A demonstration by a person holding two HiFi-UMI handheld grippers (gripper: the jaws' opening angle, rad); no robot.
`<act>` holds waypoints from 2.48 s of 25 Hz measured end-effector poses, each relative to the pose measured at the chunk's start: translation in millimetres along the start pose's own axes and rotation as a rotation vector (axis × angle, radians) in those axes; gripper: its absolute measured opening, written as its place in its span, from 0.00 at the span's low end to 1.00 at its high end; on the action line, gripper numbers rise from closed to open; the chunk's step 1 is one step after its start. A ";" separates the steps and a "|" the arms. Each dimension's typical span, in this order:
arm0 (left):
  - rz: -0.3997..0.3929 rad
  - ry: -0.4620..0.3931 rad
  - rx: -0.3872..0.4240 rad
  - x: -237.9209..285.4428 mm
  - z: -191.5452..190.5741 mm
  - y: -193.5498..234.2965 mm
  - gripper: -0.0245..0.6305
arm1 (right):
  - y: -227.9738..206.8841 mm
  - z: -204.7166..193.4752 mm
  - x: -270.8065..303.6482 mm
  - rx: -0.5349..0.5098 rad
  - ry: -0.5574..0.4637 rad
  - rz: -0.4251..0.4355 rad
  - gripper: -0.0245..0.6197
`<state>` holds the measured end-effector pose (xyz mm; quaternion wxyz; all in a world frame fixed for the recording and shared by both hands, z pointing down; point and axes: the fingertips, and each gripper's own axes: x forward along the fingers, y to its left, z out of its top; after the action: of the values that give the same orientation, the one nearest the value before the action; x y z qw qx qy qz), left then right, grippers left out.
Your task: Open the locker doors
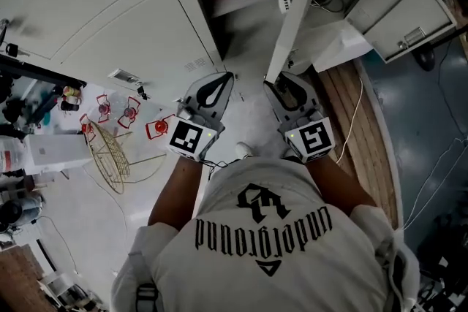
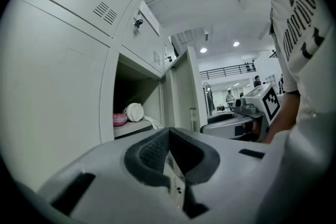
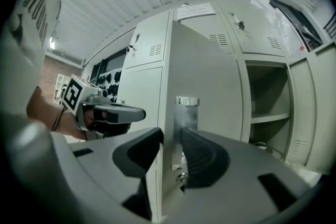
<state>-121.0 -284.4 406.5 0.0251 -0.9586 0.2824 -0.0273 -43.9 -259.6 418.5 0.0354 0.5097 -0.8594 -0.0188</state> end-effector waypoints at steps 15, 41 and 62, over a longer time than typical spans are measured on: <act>-0.016 0.013 0.022 94.8 13.1 -111.7 0.05 | -96.1 -17.8 -114.3 0.000 0.050 0.076 0.20; 0.120 0.025 0.056 128.4 25.9 -189.2 0.05 | -209.0 -33.7 -148.5 -0.031 0.051 0.125 0.19; 0.170 0.003 0.083 79.4 53.4 -164.8 0.05 | -132.1 18.9 -168.0 -0.014 -0.029 0.192 0.35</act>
<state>38.2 -187.5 366.8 0.0669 -0.9293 0.3612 -0.0382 150.5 -175.7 383.7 0.0283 0.4245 -0.9045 -0.0286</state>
